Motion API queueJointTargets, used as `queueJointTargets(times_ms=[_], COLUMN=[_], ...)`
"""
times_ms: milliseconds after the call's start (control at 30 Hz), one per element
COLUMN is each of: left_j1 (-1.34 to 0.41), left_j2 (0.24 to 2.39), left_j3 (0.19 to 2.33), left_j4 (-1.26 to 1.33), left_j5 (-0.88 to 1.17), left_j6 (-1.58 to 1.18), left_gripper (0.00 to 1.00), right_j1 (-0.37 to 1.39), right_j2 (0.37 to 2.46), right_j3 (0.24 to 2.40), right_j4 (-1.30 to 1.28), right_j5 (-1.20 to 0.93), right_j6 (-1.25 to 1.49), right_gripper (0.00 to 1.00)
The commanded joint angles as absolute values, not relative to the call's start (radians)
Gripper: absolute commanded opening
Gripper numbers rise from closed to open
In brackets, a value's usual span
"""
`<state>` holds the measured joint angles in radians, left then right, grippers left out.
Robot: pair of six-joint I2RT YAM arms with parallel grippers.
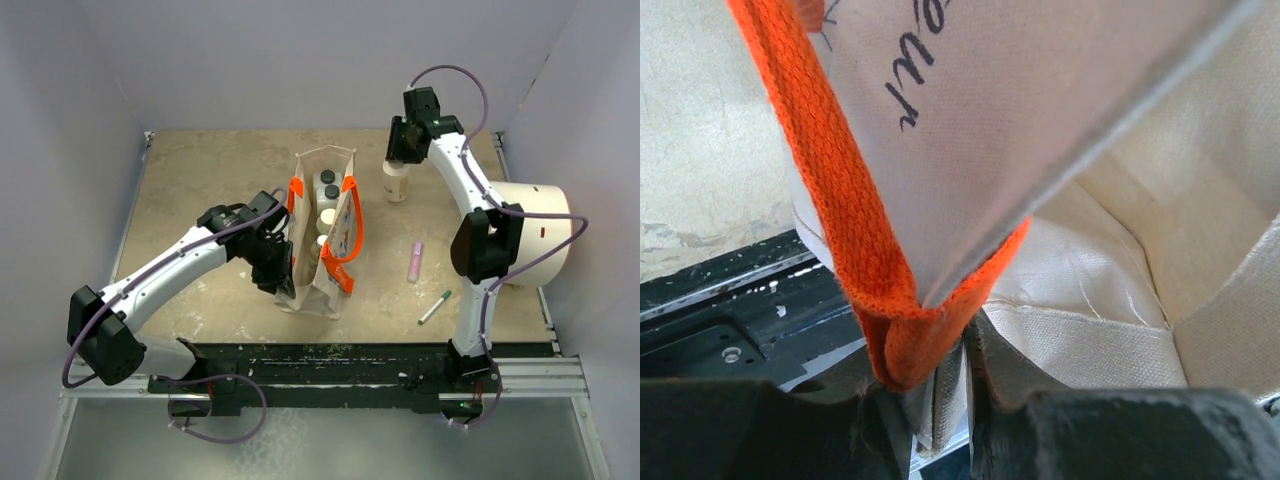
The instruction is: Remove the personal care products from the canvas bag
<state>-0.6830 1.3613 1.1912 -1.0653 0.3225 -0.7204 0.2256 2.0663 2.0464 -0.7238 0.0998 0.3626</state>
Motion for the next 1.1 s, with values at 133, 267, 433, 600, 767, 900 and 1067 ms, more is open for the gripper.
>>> queueJointTargets(times_ms=[133,267,433,600,767,900,1067], left_j1=[-0.679,-0.681,-0.679,-0.681,-0.68,-0.679,-0.679], left_j2=[1.383,1.372,1.351,1.333,1.317,1.315,1.323], left_j3=[1.247,1.246,1.246,1.246,1.245,1.255,1.275], left_j4=[-1.084,-1.088,-1.099,-1.111,-1.121,-1.131,-1.139], left_j5=[0.254,0.253,0.247,0.243,0.239,0.234,0.224], left_j6=[-0.644,-0.63,-0.615,-0.602,-0.59,-0.581,-0.571], left_gripper=[0.27,0.27,0.28,0.28,0.28,0.28,0.28], right_j1=[0.224,0.22,0.213,0.188,0.146,0.119,0.117], right_j2=[1.963,1.952,1.937,1.944,1.958,2.001,2.026], right_j3=[1.935,1.858,1.797,1.756,1.731,1.782,1.835], right_j4=[-0.508,-0.488,-0.478,-0.498,-0.504,-0.572,-0.635], right_j5=[0.101,0.118,0.129,0.117,0.049,0.019,0.027], right_j6=[0.329,0.316,0.325,0.356,0.359,0.342,0.325], right_gripper=[0.0,0.0,0.2,0.26,0.26,0.32,0.44])
